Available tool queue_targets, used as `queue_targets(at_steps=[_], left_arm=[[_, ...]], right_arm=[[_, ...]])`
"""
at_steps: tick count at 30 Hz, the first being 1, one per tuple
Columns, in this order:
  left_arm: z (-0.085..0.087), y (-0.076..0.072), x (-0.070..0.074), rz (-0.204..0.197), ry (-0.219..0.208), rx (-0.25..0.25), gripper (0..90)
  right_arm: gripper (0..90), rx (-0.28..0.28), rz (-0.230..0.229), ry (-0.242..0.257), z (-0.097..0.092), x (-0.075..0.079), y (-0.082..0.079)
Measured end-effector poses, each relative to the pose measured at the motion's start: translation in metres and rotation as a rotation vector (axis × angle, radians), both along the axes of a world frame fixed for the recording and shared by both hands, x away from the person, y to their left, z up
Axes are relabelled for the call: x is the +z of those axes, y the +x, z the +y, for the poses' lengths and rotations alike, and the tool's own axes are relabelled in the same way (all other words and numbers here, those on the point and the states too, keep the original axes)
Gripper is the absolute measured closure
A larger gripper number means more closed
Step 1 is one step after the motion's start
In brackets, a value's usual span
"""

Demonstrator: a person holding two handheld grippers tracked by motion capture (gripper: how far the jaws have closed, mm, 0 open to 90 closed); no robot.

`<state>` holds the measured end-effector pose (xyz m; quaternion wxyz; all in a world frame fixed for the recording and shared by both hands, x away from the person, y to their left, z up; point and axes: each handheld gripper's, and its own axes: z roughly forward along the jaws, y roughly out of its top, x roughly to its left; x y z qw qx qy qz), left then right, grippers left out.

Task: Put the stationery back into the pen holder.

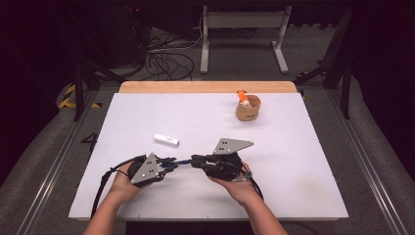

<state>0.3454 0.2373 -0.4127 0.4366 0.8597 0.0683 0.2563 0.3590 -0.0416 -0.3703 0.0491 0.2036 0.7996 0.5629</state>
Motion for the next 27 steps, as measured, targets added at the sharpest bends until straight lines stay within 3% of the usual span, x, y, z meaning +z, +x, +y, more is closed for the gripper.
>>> queue_targets(at_steps=[5, 9, 13, 20, 27], left_arm=[[-0.002, -0.002, 0.003, 0.020, -0.038, -0.033, 78.5], [0.000, -0.002, 0.005, 0.035, -0.097, -0.054, 78.8], [0.000, -0.003, 0.006, 0.049, -0.154, -0.068, 78.8], [-0.004, -0.001, 0.004, 0.095, -0.257, -0.088, 78.8], [-0.011, -0.001, 0.000, 0.128, -0.285, -0.107, 78.7]], right_arm=[[74.3, -0.001, -0.003, 0.045, -0.006, 0.002, 0.002], [62.0, -0.001, 0.000, 0.070, -0.005, 0.002, 0.003], [57.8, 0.010, 0.014, 0.114, -0.007, 0.001, 0.004], [56.8, 0.035, 0.025, 0.171, -0.007, 0.000, 0.005], [65.4, 0.042, 0.028, 0.197, -0.007, -0.001, 0.004]])
